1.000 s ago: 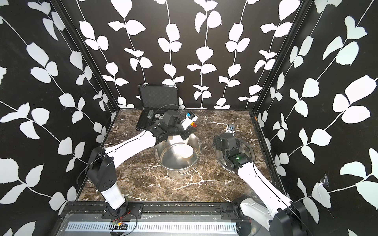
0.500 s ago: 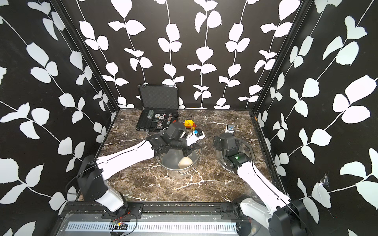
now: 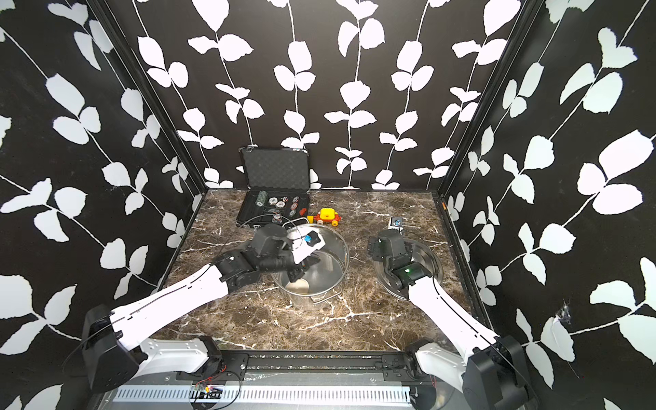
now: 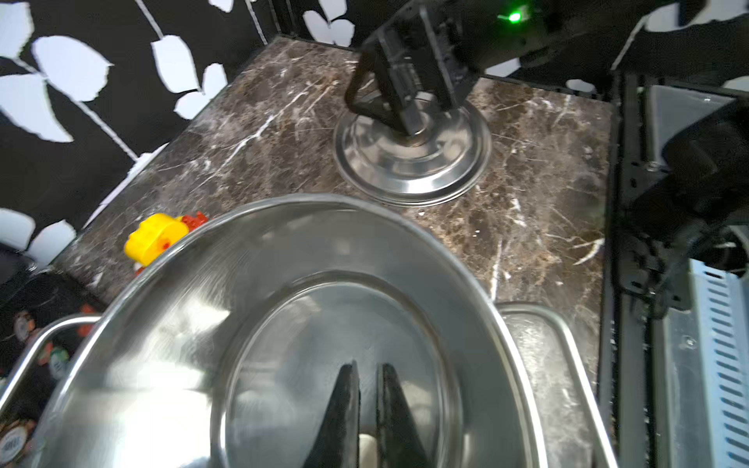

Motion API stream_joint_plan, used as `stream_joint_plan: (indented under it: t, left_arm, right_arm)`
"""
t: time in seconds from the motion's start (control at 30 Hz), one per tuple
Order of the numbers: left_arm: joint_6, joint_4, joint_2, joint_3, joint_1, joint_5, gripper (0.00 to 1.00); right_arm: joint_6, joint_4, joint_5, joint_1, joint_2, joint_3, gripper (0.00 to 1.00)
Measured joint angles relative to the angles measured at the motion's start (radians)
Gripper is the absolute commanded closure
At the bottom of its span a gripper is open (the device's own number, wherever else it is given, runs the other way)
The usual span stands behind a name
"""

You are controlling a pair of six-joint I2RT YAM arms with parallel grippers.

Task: Stir the soup with a spoon
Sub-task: Stir the soup in the pan with a stick.

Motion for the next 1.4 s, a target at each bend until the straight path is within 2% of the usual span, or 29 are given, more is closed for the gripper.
stream_joint_plan:
  t: [0.13, 0.3, 0.53, 0.73, 0.9, 1.07, 1.4]
  left_arm:
    - [-0.037, 0.067, -0.004, -0.028, 0.096, -0.006, 1.0]
    - [-0.099, 0.169, 0.047, -0.022, 0.171, -0.037, 1.0]
    - [-0.116, 0.217, 0.221, 0.114, 0.189, -0.045, 1.0]
    - [-0.134, 0.231, 0.352, 0.243, 0.188, 0.044, 1.0]
    - [-0.14, 0.232, 0.443, 0.334, 0.157, 0.106, 1.0]
    - [-0.128, 0.216, 0.501, 0.407, 0.076, 0.148, 1.0]
    - [-0.019, 0.124, 0.493, 0.406, -0.035, 0.22, 1.0]
  right_arm:
    - [0.0, 0.003, -0.004, 0.0, 0.007, 0.002, 0.01]
    - [0.0, 0.004, -0.004, 0.0, 0.007, 0.002, 0.01]
    - [0.0, 0.003, -0.003, 0.0, 0.002, 0.002, 0.01]
    - [0.0, 0.003, -0.002, 0.0, -0.021, -0.002, 0.01]
    - [0.0, 0.003, 0.0, 0.0, -0.034, -0.01, 0.01]
    - [0.0, 0.003, 0.001, 0.0, -0.034, -0.012, 0.01]
    - [0.0, 0.003, 0.005, 0.0, -0.047, -0.024, 0.01]
